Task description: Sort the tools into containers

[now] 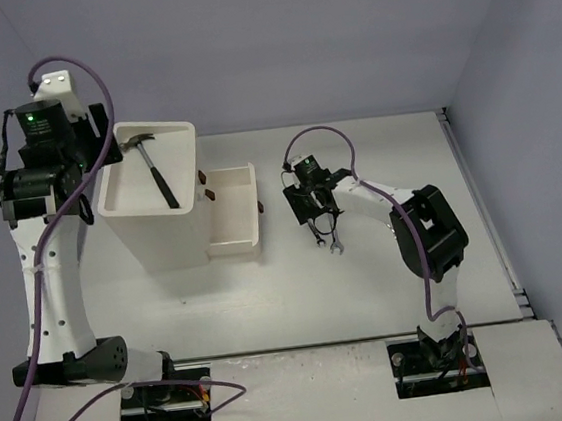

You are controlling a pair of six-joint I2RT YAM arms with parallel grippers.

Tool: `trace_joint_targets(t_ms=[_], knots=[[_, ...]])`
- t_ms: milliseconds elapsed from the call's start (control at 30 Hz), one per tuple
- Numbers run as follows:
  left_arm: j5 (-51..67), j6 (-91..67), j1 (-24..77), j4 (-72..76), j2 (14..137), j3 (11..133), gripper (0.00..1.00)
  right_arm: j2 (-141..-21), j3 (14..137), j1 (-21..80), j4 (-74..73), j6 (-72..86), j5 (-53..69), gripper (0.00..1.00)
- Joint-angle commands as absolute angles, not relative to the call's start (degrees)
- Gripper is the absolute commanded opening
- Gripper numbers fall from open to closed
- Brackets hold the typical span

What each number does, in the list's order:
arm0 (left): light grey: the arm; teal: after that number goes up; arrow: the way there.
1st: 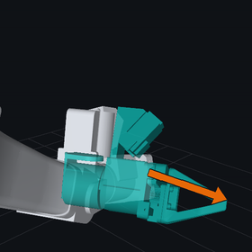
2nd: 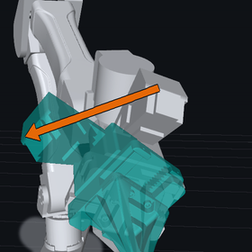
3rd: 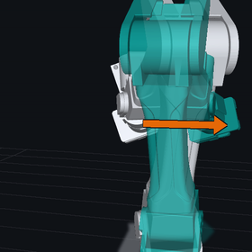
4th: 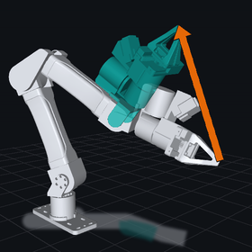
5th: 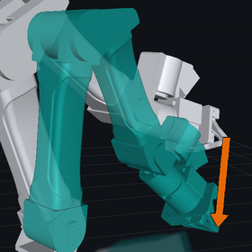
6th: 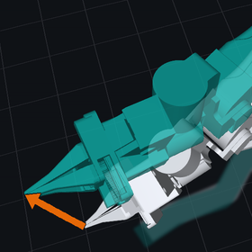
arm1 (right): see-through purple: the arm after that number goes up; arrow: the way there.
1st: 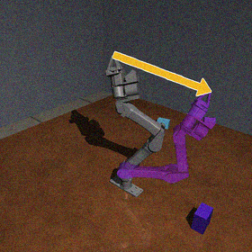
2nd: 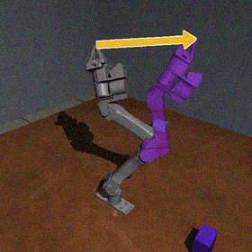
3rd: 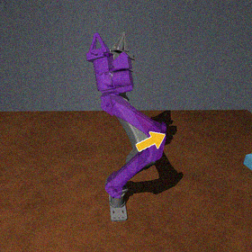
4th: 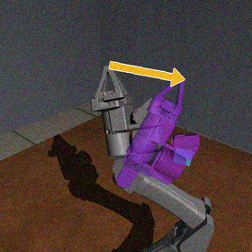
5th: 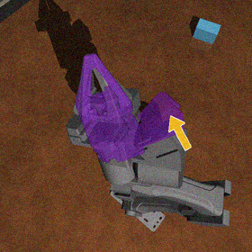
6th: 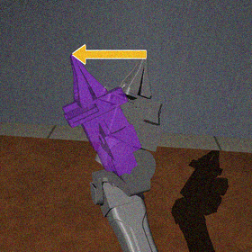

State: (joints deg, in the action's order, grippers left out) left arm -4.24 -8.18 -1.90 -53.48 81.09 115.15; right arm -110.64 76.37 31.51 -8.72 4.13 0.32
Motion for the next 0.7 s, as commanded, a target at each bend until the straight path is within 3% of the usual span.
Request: trace_joint_targets(t_ms=[0,667], knots=[[-7.6,-8.3,5.0,-53.2,77.9,112.5,0.68,-112.3,79.9,31.7,-11.7,3.1,-0.4,0.52],[-9.3,-6.9,10.2,-55.5,73.6,109.3,0.68,-124.7,91.2,30.8,-29.3,3.5,6.3,0.43]])
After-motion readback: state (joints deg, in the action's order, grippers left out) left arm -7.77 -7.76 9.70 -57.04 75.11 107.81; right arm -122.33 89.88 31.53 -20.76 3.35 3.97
